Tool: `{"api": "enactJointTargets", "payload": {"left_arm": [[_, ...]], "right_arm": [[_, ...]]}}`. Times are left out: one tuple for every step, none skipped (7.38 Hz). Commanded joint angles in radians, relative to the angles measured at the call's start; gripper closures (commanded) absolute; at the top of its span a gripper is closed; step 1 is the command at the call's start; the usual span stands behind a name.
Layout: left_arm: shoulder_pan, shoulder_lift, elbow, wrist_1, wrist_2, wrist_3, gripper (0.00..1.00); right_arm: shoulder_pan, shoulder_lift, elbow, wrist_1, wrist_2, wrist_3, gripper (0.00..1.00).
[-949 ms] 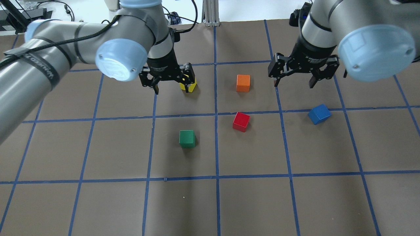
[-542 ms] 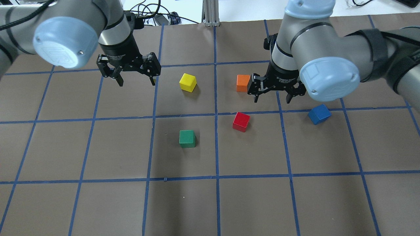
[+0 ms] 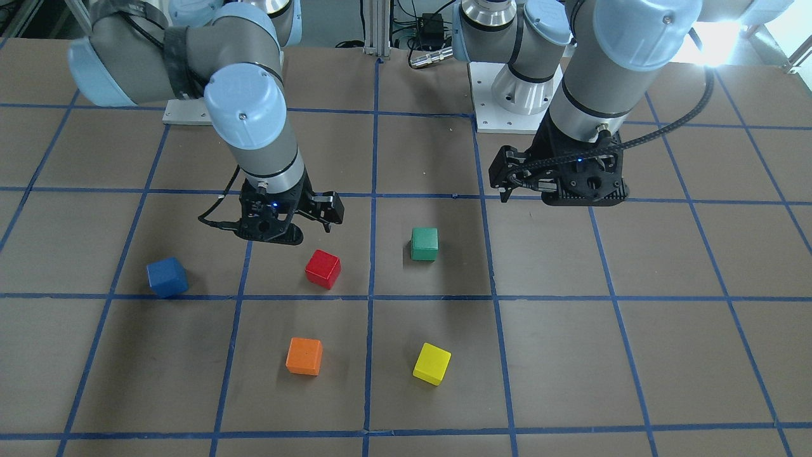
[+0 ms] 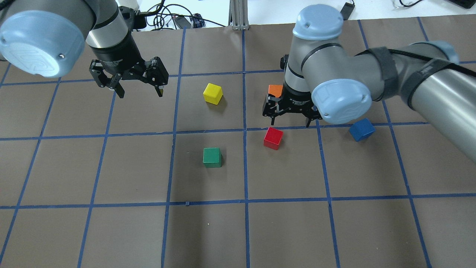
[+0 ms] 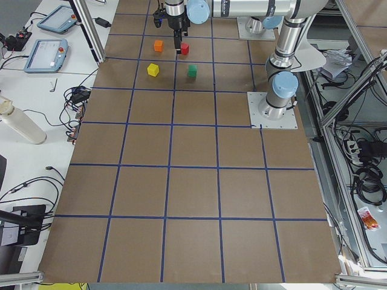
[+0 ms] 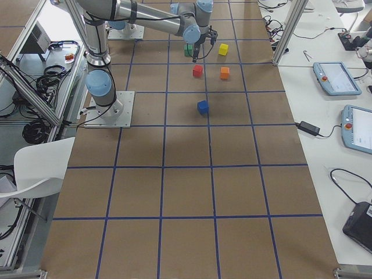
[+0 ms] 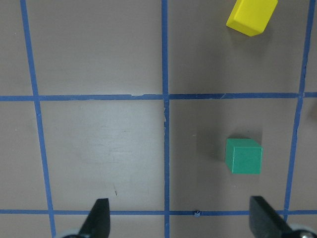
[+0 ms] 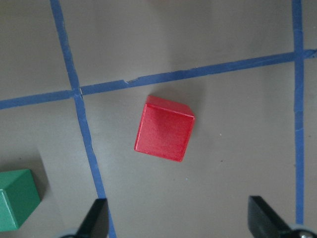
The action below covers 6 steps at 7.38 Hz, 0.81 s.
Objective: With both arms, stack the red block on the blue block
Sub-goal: 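Lower the right gripper and close it on the red cube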
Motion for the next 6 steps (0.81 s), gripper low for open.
{"api": "enactJointTargets", "payload": {"left_arm": [[0.000, 0.006, -0.007, -0.001, -0.002, 0.007, 0.00], [0.000, 0.006, -0.009, -0.002, -0.002, 0.007, 0.00], [-0.003, 0.004, -0.009, -0.002, -0.004, 0.007, 0.00], [-0.004, 0.004, -0.009, -0.002, -0.004, 0.007, 0.00], [-0.004, 0.006, -0.011, -0.005, -0.004, 0.008, 0.00], [-0.004, 0.009, -0.020, -0.007, -0.002, 0.008, 0.00]], "right_arm": [[0.020, 0.046, 0.053, -0.127, 0.002, 0.081, 0.00], [0.018, 0.069, 0.052, -0.152, -0.011, 0.084, 0.00], [0.017, 0.101, 0.052, -0.178, -0.011, 0.087, 0.00], [0.017, 0.115, 0.061, -0.195, -0.016, 0.087, 0.00], [0.017, 0.121, 0.053, -0.205, -0.014, 0.087, 0.00], [0.003, 0.132, 0.047, -0.236, -0.014, 0.087, 0.00]]}}
